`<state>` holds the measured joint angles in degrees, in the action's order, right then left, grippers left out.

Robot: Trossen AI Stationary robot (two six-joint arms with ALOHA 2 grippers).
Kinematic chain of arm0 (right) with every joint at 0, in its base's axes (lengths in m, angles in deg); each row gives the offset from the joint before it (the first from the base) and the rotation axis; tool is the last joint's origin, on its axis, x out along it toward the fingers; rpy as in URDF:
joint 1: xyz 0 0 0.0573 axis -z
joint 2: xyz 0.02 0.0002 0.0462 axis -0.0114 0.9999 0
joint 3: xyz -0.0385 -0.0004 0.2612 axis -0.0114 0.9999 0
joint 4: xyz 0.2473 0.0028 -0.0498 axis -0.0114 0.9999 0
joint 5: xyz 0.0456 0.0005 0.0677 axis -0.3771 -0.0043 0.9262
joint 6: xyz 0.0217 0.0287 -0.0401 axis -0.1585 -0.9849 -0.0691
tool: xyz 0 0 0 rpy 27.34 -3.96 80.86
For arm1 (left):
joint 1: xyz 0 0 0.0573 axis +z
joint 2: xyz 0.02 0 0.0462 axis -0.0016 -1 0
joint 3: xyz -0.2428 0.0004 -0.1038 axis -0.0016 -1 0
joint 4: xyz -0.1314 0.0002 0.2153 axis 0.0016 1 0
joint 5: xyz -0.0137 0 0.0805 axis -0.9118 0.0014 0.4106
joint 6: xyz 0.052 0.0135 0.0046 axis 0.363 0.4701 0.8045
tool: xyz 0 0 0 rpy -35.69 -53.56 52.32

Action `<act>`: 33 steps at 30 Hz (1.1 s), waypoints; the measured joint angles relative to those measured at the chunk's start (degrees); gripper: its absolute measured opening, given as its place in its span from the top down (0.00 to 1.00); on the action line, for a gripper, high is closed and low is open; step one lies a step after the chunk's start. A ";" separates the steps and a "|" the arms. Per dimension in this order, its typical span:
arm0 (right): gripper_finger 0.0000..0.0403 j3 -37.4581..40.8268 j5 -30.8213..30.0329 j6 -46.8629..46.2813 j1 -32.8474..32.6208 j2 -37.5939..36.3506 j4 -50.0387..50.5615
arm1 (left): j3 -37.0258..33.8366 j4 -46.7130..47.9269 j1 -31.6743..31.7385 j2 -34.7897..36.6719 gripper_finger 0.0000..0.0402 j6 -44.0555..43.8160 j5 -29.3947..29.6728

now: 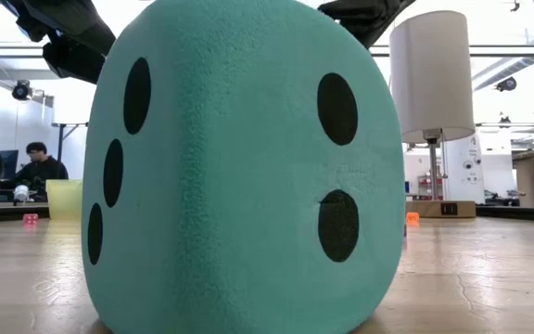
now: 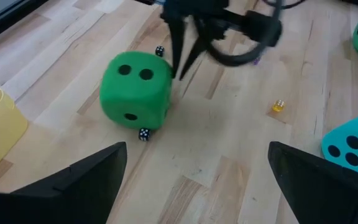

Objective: Pick & Place Dice
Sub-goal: Adjust the top green large die, then adjust the orange large die in the yellow container

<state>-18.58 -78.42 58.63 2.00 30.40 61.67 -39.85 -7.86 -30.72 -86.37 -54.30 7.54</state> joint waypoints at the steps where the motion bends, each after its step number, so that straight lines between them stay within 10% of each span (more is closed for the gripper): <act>1: 0.93 -0.38 -0.68 0.29 0.34 0.35 -0.12 | 0.00 0.02 0.00 0.00 0.02 0.02 0.00; 18: 0.93 -1.58 -2.72 1.51 4.02 -0.78 0.23 | 0.00 -0.15 0.00 0.00 0.02 -0.13 0.00; 33: 0.93 6.66 -2.69 -0.48 -6.21 -18.31 -0.27 | 0.00 -2.23 0.27 0.00 0.02 1.05 0.00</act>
<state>-11.93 -81.12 58.15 -4.22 12.08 61.40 -39.85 -10.09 -30.44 -86.36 -53.25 7.54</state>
